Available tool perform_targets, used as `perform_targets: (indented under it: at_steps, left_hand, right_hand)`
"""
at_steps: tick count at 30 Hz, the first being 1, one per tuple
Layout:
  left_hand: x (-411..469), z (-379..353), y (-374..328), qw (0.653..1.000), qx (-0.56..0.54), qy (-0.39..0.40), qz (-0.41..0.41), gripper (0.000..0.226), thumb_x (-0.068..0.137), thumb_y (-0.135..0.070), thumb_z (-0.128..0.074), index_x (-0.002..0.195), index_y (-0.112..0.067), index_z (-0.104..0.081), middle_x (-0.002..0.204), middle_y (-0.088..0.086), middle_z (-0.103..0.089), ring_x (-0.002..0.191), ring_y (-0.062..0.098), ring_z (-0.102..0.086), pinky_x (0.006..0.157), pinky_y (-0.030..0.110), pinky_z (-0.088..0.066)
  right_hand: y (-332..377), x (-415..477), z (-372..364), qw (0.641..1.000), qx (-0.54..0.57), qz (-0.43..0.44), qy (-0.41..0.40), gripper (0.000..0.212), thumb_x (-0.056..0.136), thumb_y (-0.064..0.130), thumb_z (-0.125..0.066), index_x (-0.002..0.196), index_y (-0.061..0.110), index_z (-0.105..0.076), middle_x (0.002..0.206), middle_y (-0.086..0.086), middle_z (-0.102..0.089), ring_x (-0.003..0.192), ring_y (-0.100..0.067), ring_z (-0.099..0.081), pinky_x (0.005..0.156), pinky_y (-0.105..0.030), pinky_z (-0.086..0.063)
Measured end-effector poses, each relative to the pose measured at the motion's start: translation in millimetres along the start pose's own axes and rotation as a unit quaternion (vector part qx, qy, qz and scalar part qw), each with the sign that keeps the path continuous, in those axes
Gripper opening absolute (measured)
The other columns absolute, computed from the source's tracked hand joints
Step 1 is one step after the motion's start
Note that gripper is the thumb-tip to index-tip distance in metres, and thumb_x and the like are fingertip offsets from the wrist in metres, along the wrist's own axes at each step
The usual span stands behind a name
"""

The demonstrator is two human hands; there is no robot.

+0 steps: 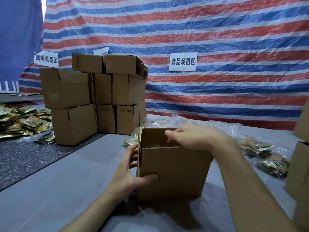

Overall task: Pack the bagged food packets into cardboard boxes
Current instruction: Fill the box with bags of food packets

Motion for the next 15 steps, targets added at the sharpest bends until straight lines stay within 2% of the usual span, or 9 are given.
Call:
perform_targets:
  at_steps: [2,4,6,8,12,15]
  left_hand:
    - [-0.4,0.9,-0.4,1.000,0.006,0.000,-0.001,0.099,0.050,-0.053,-0.089,0.138,-0.034,-0.048,0.122,-0.016,-0.067,0.118,0.008,-0.062,0.097,0.020,-0.051]
    - [-0.2,1.8,-0.8,1.000,0.011,0.001,-0.005,0.106,0.049,-0.053,-0.090,0.142,-0.030,-0.046,0.125,-0.009,-0.066,0.120,0.011,-0.061,0.102,0.028,-0.051]
    - [0.0,1.7,-1.8,1.000,0.013,0.003,-0.010,0.109,0.049,-0.051,-0.091,0.145,-0.027,-0.044,0.128,-0.005,-0.065,0.121,0.013,-0.061,0.104,0.034,-0.050]
    - [-0.1,1.3,-2.2,1.000,0.012,0.004,-0.013,0.109,0.048,-0.050,-0.091,0.144,-0.028,-0.044,0.128,-0.006,-0.065,0.120,0.012,-0.061,0.104,0.034,-0.050]
    - [-0.1,1.7,-0.5,1.000,0.008,0.010,-0.012,0.103,0.050,-0.050,-0.092,0.141,-0.035,-0.045,0.123,-0.016,-0.066,0.119,0.009,-0.061,0.101,0.030,-0.050]
    - [1.3,1.6,2.1,1.000,-0.001,0.007,-0.005,0.101,0.050,-0.050,-0.091,0.140,-0.038,-0.046,0.124,-0.016,-0.066,0.120,0.009,-0.061,0.099,0.027,-0.050]
  right_hand:
    - [-5.2,6.9,-7.8,0.997,-0.013,-0.064,0.031,0.063,0.103,0.063,-0.024,0.144,0.025,-0.053,0.148,0.000,-0.051,0.140,-0.022,-0.044,0.116,-0.041,-0.030]
    - [-6.9,7.1,-9.7,0.995,0.010,-0.078,0.068,0.066,0.104,0.062,-0.020,0.153,0.023,-0.039,0.161,-0.001,-0.036,0.149,-0.023,-0.030,0.120,-0.041,-0.020]
    - [-5.8,3.1,-8.3,0.992,0.035,-0.075,0.097,0.063,0.106,0.056,-0.022,0.156,0.020,-0.033,0.163,-0.001,-0.031,0.151,-0.021,-0.025,0.117,-0.036,-0.019]
    - [-4.5,2.4,-8.8,0.989,0.059,-0.073,0.118,0.059,0.108,0.051,-0.024,0.154,0.018,-0.036,0.159,-0.002,-0.037,0.148,-0.021,-0.031,0.107,-0.031,-0.022]
    - [3.8,4.0,-15.3,0.986,0.061,-0.046,0.151,0.061,0.106,0.055,-0.024,0.156,0.020,-0.032,0.163,-0.002,-0.032,0.151,-0.023,-0.027,0.120,-0.039,-0.016]
    - [2.8,4.8,-14.1,0.983,0.069,-0.050,0.162,0.066,0.104,0.061,-0.023,0.156,0.022,-0.033,0.162,-0.001,-0.033,0.150,-0.024,-0.027,0.120,-0.042,-0.016]
Point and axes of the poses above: each hand's wrist, its own x-axis towards the middle knuckle, its own z-axis out of the back of the hand, y = z × x, the point moved 3 cm from there along x, towards the middle knuckle
